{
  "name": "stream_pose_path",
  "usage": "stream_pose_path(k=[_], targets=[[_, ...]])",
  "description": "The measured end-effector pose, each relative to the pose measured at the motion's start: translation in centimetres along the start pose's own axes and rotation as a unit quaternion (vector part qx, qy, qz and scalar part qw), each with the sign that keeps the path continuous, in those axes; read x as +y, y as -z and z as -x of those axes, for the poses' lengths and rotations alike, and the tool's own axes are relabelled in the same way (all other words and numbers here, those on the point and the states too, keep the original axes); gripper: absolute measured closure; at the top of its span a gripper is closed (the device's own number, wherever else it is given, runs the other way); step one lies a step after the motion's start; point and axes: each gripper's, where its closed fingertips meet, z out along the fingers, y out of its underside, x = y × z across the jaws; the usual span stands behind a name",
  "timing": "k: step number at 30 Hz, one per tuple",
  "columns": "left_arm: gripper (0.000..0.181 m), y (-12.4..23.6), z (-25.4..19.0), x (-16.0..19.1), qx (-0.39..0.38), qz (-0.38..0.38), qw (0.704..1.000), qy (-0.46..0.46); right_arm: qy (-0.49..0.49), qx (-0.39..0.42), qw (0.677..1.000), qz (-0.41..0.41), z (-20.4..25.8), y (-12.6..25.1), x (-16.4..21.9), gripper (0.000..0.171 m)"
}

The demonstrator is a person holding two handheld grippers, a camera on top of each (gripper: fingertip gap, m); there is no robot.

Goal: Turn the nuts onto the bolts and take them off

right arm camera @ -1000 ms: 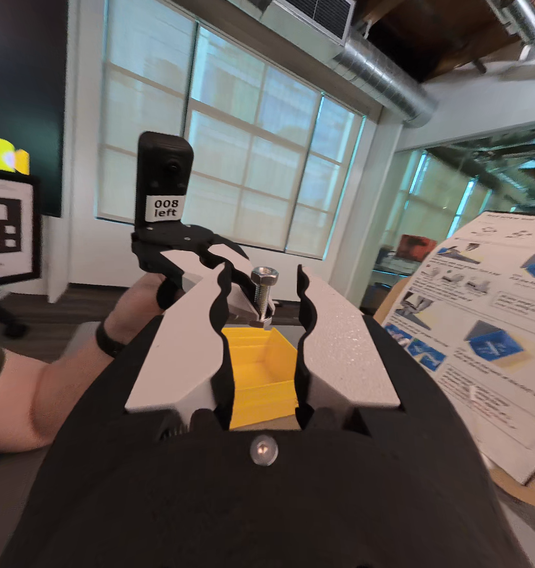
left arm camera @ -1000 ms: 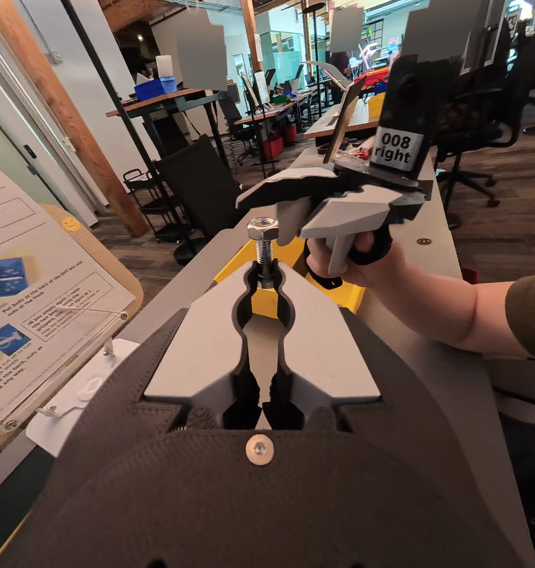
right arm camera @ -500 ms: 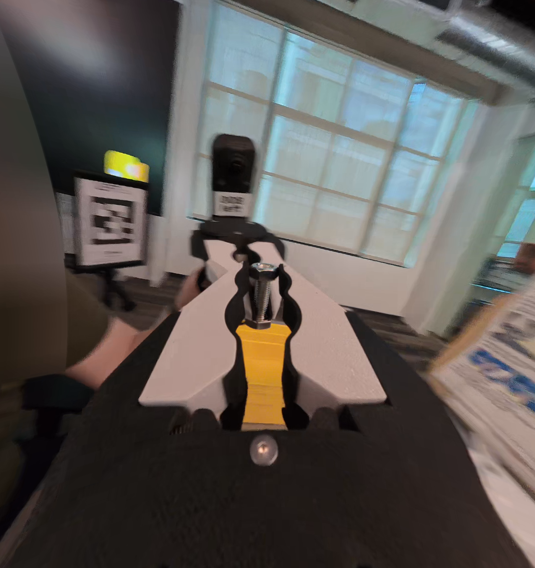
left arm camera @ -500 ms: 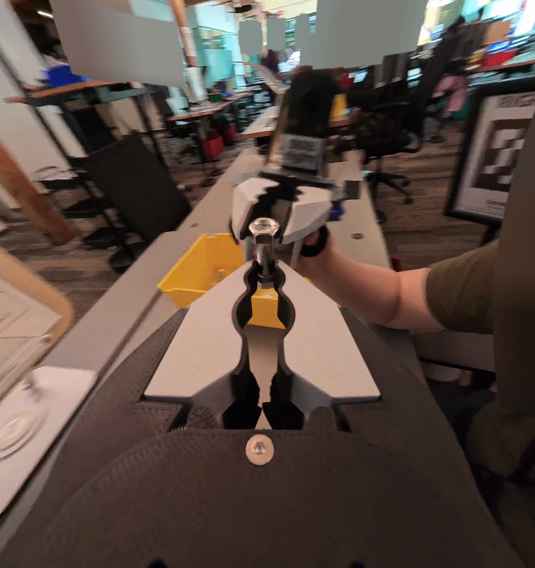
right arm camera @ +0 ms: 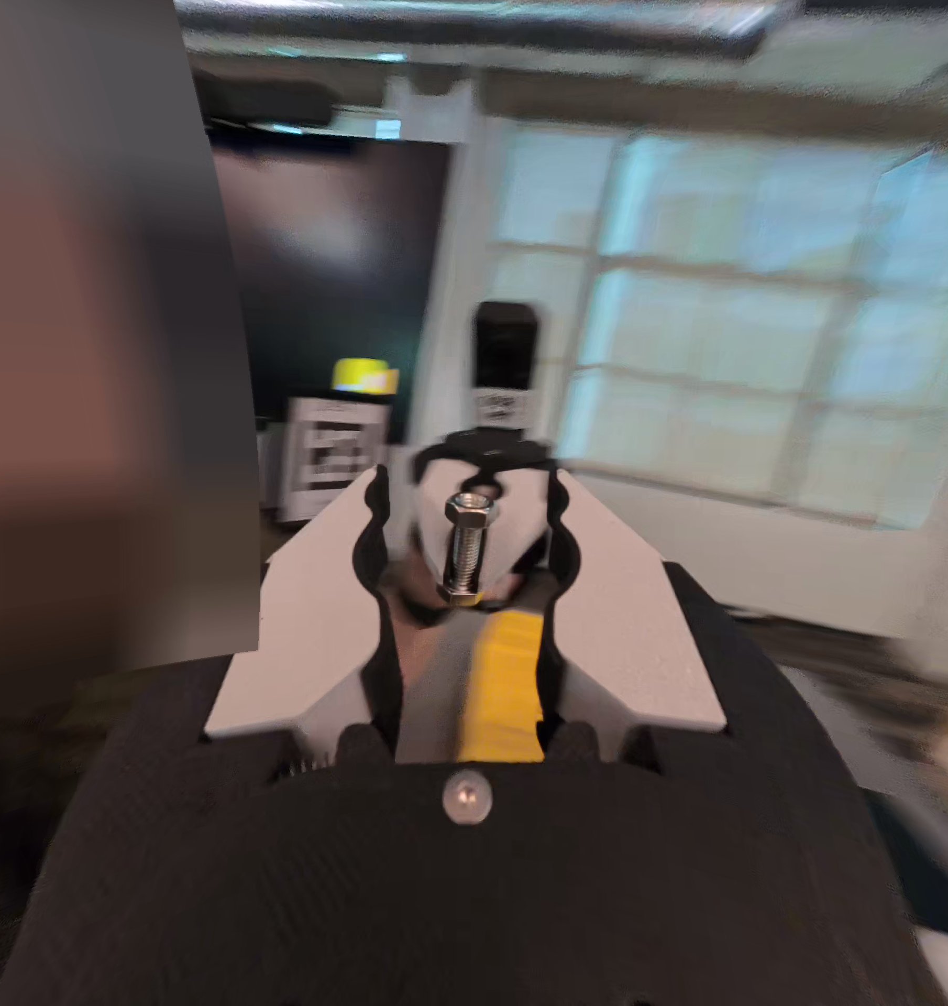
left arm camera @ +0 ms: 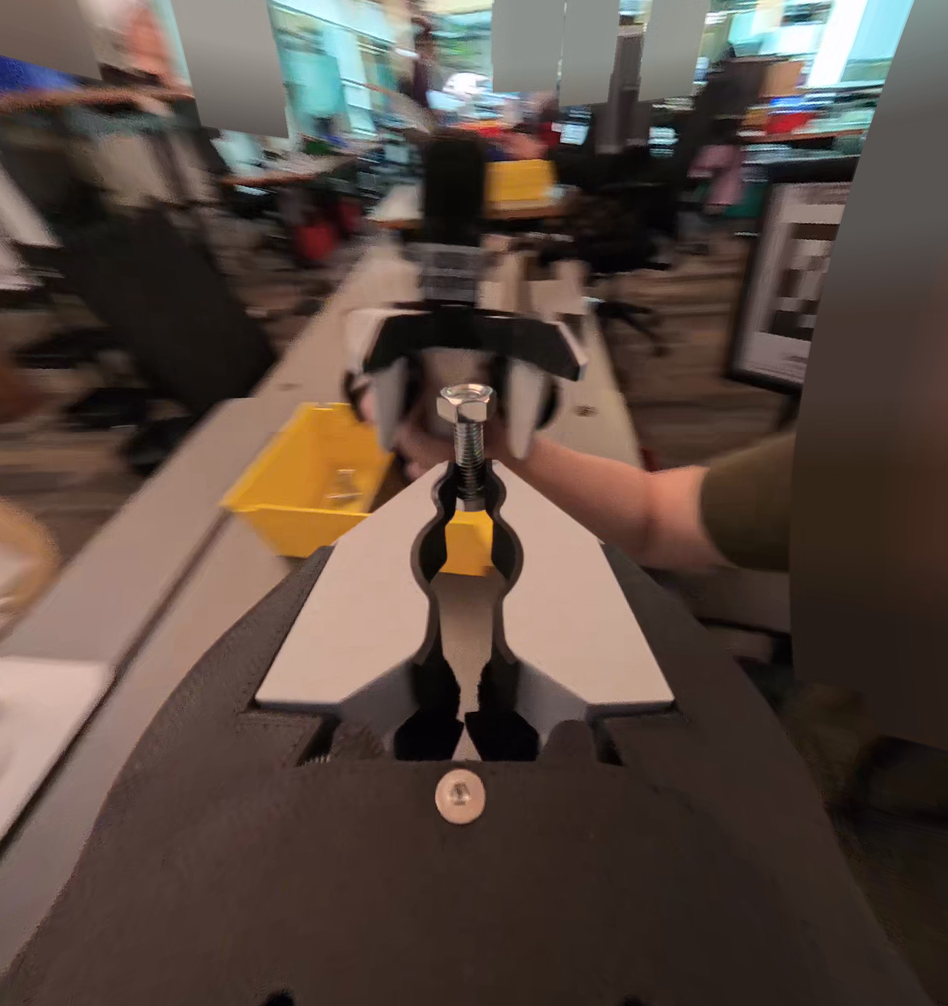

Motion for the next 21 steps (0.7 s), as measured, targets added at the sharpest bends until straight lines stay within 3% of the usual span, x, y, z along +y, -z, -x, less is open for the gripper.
stream_pose_path(k=[1, 3, 5, 11, 16, 21], targets=[[0.174, 0.4, 1.8, -0.3, -0.064, -0.009, 0.998, -0.01, 0.065, 0.091, 0.994, -0.012, -1.8, 0.6, -0.8, 0.114], [0.174, 1.5, 4.7, -0.9, -0.174, -0.027, 0.984, -0.035, 0.197, 0.25, 0.947, -0.041, -3.7, 2.4, -2.8, 0.121], [0.174, 2.3, 6.3, -1.2, -0.246, -0.036, 0.967, -0.059, 0.274, 0.318, 0.906, -0.057, -3.1, 2.8, -3.8, 0.131], [0.175, 2.6, 7.1, -1.7, -0.336, -0.035, 0.934, -0.116, 0.221, 0.332, 0.917, 0.015, -3.7, -0.1, -0.5, 0.129], [0.174, 1.5, 6.6, -1.3, -0.334, -0.022, 0.934, -0.129, 0.205, 0.346, 0.915, 0.03, -4.7, 0.2, 0.2, 0.136], [0.175, 1.0, 6.3, -1.1, -0.327, -0.016, 0.935, -0.132, 0.198, 0.34, 0.919, 0.034, -4.9, 0.6, 0.2, 0.156]])
